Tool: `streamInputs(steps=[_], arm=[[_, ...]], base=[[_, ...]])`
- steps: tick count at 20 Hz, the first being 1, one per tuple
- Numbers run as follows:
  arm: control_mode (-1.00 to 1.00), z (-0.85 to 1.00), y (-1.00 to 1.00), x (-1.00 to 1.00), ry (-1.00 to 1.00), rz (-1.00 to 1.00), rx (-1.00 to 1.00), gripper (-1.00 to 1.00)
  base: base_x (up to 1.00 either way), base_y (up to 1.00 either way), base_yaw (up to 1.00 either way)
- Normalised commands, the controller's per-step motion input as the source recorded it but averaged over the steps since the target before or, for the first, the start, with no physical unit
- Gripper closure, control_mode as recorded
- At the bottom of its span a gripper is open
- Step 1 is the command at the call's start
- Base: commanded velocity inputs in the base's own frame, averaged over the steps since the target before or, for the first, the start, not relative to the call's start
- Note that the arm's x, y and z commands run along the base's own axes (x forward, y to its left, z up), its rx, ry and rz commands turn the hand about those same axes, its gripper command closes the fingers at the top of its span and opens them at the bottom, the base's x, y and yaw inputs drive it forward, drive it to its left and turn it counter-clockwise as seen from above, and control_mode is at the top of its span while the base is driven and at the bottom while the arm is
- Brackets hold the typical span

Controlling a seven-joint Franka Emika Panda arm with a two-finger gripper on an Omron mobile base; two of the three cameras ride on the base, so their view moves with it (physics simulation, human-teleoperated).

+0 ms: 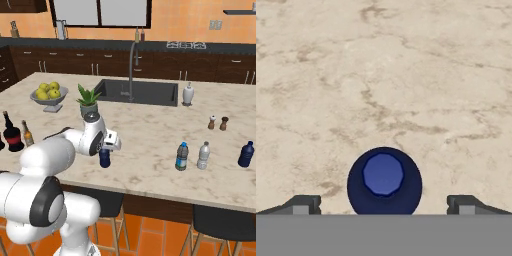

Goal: Move the plastic bottles in the middle to the plastics group, and the glass bottles in the middle to the glass group.

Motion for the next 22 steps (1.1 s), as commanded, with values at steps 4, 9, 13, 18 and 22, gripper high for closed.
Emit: streamInputs(steps=[4,9,13,18,22], arm=[[-1.0,-0.01,0.0,0.01,0.0,0.0,0.0,-1.0],[-1.0,-0.06,0.0,0.0,0.0,0.0,0.0,-1.0],[-1.0,-0.17,0.0,0.03,0.0,0.0,0.0,-1.0],[-1.0,-0.03,0.0,0.08,0.0,0.0,0.0,-1.0],[-1.0,0.0,0.0,0.13,0.0,0.0,0.0,-1.0]], base=[[0.0,0.0,0.0],[0.0,0.0,0.0],[0.0,0.0,0.0],[0.0,0.0,0.0],[0.0,0.0,0.0]])
